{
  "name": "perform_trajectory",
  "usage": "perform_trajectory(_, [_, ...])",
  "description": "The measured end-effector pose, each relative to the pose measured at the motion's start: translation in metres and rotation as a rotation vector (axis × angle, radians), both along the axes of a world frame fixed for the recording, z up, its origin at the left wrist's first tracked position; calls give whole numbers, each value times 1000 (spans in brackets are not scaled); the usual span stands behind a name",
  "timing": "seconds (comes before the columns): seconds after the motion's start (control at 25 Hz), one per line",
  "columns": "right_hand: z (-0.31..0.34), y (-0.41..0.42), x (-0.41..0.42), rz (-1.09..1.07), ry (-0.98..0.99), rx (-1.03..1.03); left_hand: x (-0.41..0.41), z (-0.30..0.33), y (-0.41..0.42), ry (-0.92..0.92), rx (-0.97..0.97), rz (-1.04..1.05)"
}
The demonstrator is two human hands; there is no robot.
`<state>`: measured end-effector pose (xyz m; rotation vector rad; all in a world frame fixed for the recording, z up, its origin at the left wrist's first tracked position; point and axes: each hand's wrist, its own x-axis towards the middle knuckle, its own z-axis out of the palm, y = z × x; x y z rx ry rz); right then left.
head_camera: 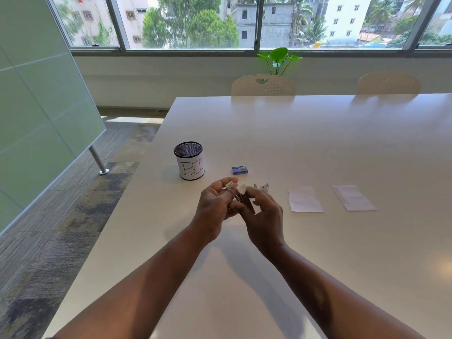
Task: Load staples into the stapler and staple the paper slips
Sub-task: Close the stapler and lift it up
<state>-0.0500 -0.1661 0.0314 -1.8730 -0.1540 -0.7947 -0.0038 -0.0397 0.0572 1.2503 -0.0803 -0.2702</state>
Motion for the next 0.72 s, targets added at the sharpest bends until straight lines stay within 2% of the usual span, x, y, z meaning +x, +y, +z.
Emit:
perform_trajectory(0.16, [-6,3,2,129,50,-99,-5,6,0,-28,-22,-70])
perform_trajectory(0.28, [-13,2,0,199,72,-291,-6,11,4,-24,7,-108])
perform_trajectory(0.36, [-17,1,-1,188,109,-400,-7,8,5,-93,158,-112])
perform_trajectory(0.48, [-25,1,-2,78,165,-530,-12,-9,7,-294,401,-87])
perform_trajectory(0.6, [-30,1,-2,16,242,-532,-9,-17,10,-421,518,38])
perform_trajectory(0.72, [-31,-2,1,67,247,-437,6,-25,14,-473,592,145])
